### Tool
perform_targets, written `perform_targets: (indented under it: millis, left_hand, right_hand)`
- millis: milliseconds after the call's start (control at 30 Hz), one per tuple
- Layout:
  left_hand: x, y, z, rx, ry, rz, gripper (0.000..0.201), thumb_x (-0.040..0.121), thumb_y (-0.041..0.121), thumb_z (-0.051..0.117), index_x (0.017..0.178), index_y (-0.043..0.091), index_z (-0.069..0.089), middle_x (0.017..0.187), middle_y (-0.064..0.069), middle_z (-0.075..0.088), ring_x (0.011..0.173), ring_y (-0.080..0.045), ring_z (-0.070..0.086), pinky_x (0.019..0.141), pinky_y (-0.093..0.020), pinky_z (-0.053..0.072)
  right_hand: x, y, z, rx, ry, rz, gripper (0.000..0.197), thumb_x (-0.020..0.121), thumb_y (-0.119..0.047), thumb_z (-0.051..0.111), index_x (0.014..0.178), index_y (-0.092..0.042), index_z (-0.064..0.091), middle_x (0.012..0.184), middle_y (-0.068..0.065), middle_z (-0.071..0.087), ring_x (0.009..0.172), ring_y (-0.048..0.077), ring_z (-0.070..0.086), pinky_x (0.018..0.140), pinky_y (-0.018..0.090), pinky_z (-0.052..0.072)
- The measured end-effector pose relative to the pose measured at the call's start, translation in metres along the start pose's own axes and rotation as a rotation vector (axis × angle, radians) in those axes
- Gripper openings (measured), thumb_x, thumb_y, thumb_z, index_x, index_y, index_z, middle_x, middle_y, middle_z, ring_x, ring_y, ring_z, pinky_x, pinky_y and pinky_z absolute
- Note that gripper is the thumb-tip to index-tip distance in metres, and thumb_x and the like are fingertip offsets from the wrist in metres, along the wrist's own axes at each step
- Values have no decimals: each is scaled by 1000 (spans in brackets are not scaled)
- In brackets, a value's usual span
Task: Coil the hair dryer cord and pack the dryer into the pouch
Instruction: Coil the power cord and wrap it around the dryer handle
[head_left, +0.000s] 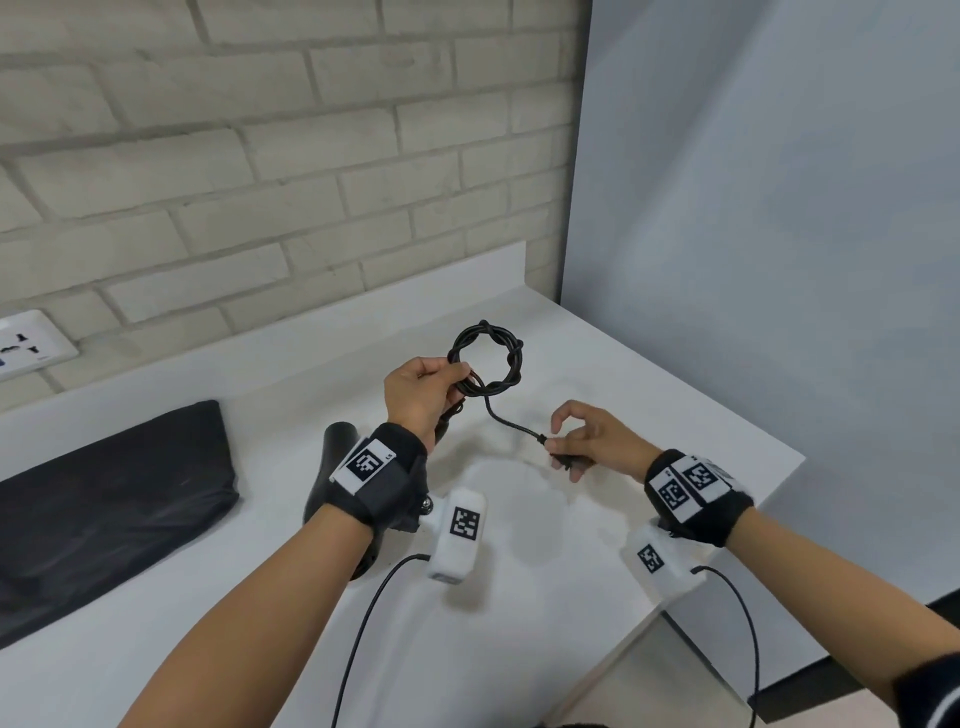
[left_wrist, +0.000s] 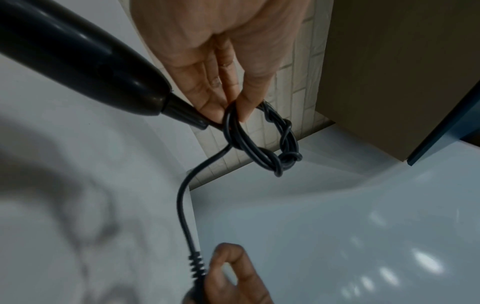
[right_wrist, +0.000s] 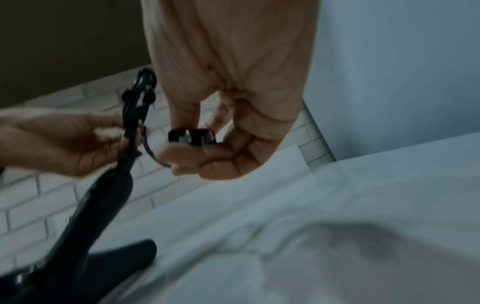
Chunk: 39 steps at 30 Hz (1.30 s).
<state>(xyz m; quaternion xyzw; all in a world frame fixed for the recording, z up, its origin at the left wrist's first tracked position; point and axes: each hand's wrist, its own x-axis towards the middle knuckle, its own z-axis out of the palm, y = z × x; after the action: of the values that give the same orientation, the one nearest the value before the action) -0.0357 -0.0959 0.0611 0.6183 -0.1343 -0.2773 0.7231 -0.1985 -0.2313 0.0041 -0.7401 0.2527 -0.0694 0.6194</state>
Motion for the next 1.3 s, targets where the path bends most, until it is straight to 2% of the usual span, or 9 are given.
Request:
perform_targets:
  millis: [200,300,400,500,633,833,933,1167,1300]
  left_hand:
    - [4,3,-3,-37,37,8,17,79,-2,65,70,8,54,72,-14,63,59,-19,57,50,-15,50]
    - [4,4,-5,-56,49,8,18,79,-2,65,70,8,54,70,-13,63,57,-18,58,47,-15,50]
    - [4,3,-4,-68,44,0,16,79,-2,65,71,7,54,72,-14,64,58,-18,59,47,-13,50]
    - [4,3,-5,-80,32,-9,15,80,-2,65,72,7,55,73,-14,64,54,-14,62,48,-14,50]
    - [0,2,-5,-59,8,-26,14,79,-1,65,74,7,55,73,-14,65,49,-11,61,47,-16,50]
    - [-6,-4,-2,-15,-20,-41,16,77,-1,67,71,8,56,67,-13,65,46,-13,59,46,-18,49]
    - [-6,-7,-1,18,-21,-42,17,75,-1,70,69,8,57,67,-15,63,50,-18,55,47,-21,47]
    - [-4,-10,3,72,42,-15,21,71,2,74,62,10,57,61,-12,61,43,-15,56,53,-27,49]
    - [-3,-12,6,108,52,12,21,71,2,73,61,11,56,63,-13,61,52,-24,57,51,-27,46]
  right_hand:
    - [-16,-27,-18,326,0,-73,18,77,-31,67,83,-14,72,64,4,66,50,11,59,59,18,54]
    - [-16,-37,-25,466,-111,-132,57,47,-38,88,95,-13,71,72,3,70,65,13,68,73,22,57]
    - [-15,-46,-27,492,-114,-167,78,38,-35,92,105,-10,63,78,0,72,76,13,71,75,19,55]
    - [-12,-51,-26,458,-14,-198,60,52,-36,85,103,-13,64,77,-4,68,71,9,70,74,17,55]
    - [-3,-51,-13,154,144,-213,14,88,-14,58,99,-13,66,95,1,63,62,4,66,71,15,55]
    - [16,-50,9,-91,169,-221,10,87,-3,59,90,-10,67,77,5,65,43,2,57,54,15,51]
    - [21,-53,22,-173,163,-240,18,87,0,58,102,-6,66,70,-1,67,47,2,60,61,19,55]
    - [15,-62,32,-213,81,-228,44,82,6,58,122,-12,57,114,22,62,100,37,60,94,37,49]
    - [7,-72,26,15,50,-185,26,91,-9,52,113,1,59,109,18,61,91,21,63,91,26,50]
